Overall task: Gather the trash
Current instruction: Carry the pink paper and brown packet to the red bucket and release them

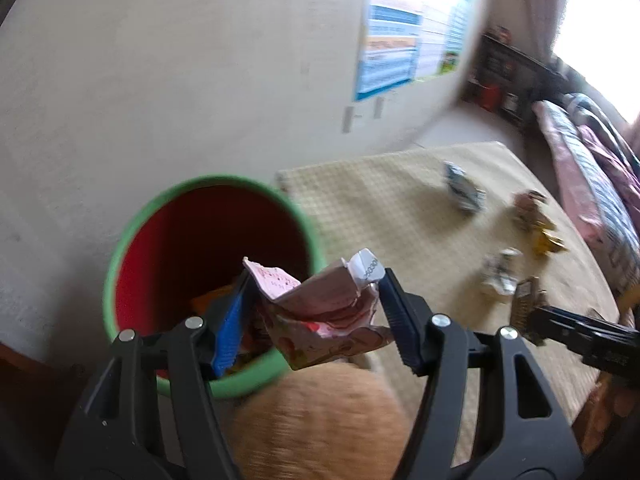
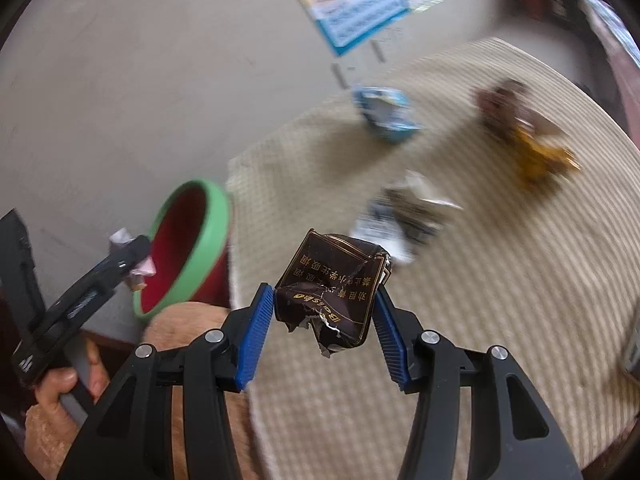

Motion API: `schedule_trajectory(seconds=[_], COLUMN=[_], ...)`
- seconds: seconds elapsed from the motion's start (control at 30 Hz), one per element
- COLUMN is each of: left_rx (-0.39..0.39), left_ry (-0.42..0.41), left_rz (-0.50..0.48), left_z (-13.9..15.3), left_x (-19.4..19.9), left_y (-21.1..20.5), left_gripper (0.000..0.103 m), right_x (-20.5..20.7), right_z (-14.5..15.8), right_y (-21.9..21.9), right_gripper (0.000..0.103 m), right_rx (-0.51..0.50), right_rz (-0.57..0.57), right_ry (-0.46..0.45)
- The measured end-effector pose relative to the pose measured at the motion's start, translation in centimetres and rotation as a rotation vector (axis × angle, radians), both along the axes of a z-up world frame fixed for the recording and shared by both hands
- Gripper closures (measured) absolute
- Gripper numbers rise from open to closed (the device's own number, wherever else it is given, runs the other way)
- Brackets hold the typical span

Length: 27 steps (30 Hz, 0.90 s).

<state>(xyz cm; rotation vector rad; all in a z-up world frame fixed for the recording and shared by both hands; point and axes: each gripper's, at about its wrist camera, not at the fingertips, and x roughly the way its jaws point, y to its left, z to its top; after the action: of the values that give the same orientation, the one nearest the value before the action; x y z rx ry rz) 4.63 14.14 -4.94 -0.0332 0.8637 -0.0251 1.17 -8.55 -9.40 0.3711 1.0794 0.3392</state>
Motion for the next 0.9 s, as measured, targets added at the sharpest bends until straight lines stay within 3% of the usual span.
schedule_trajectory(seconds=[0.3,0.47,0.6,0.7,0.8,0.9], left_rx=[0.005,-0.017,-0.034,-0.038,-0.064,-0.065], left_ry=[-0.009,0.007,0.022,0.034,0.024,0.030], left_rz=[0.169,0.231,0.257,0.274,0.281,0.261], left_z=[-0.4,-1.0,-1.6,-2.1,-2.2,-2.3], left_x=[0.7,0.8,0.9,0.9,0.7,0.7], left_y=[6.7,9.4,10.4,10.7,10.6,9.7], left_gripper=[0.043,0.043,0.042,0.031,0.026,0.025], right_x=[5.0,7.5,9.1,9.5,9.2,8.1], right_z=[2.4,2.9,2.6,2.6,2.7,3.2], right_y=[11.9,16.4,17.7,18.0,17.1,14.5], right_gripper=[0.053,0.053,0.050,0.037,0.037,0.037], right_rx=[0.070,0.084,0.107,0.121,0.110,0.032], right_rz=[0.243,0.305,0.298,0.286,0.282,0.239], right_ry=[-0.069,-0.081,-0.066,-0.074,-0.083,-0.125])
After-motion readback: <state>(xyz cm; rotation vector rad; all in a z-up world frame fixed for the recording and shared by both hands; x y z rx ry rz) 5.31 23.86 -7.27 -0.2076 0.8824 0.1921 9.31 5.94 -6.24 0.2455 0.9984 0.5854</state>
